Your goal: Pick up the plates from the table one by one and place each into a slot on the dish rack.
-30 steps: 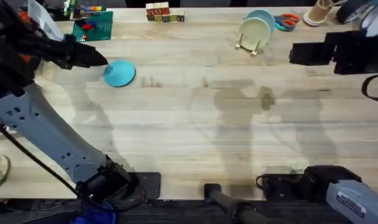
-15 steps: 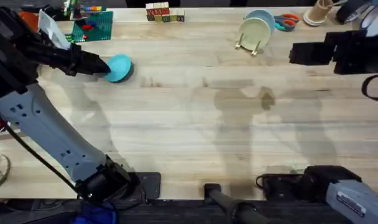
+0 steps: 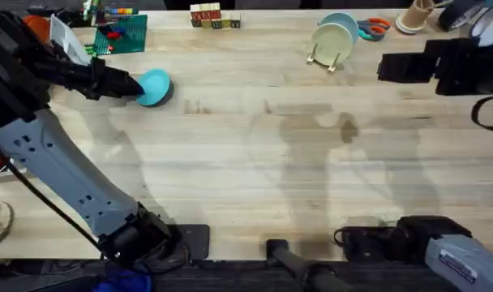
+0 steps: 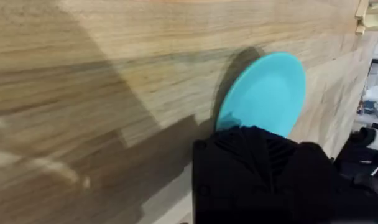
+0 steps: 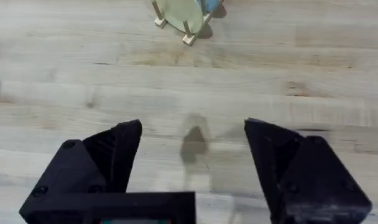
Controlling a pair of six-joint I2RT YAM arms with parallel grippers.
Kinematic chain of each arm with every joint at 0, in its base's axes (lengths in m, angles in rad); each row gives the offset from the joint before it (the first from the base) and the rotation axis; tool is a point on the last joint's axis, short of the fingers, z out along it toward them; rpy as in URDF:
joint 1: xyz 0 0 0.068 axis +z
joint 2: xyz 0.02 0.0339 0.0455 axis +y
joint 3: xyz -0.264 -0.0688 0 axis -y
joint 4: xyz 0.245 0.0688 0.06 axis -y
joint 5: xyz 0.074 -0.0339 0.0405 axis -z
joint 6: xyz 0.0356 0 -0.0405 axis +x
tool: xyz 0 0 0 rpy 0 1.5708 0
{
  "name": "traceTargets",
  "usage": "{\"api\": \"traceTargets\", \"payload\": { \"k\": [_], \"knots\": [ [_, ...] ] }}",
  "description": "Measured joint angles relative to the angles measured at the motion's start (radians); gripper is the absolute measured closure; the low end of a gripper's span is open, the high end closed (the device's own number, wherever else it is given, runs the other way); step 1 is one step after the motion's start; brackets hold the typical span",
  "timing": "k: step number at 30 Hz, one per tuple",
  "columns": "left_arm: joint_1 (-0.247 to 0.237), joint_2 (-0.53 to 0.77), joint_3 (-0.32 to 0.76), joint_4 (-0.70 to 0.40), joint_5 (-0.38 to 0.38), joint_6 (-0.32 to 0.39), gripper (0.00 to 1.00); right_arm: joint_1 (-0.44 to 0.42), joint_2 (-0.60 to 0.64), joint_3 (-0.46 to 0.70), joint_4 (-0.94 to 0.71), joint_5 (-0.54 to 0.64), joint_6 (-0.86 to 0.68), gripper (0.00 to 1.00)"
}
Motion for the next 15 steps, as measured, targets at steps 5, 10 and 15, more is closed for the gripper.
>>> {"api": "traceTargets", "payload": {
  "k": [5, 10, 15],
  "knots": [
    [0.000, 0.000, 0.000, 0.000, 0.000, 0.000, 0.960, 0.000, 0.000, 0.000, 0.000, 0.000, 0.001, 0.007],
    [0.000, 0.000, 0.000, 0.001, 0.000, 0.000, 0.960, 0.000, 0.000, 0.000, -0.001, 0.000, 0.000, 0.007],
    [0.000, 0.000, 0.000, 0.001, 0.000, 0.000, 0.960, 0.000, 0.000, 0.000, -0.008, 0.000, 0.001, 0.007]
  ]
}}
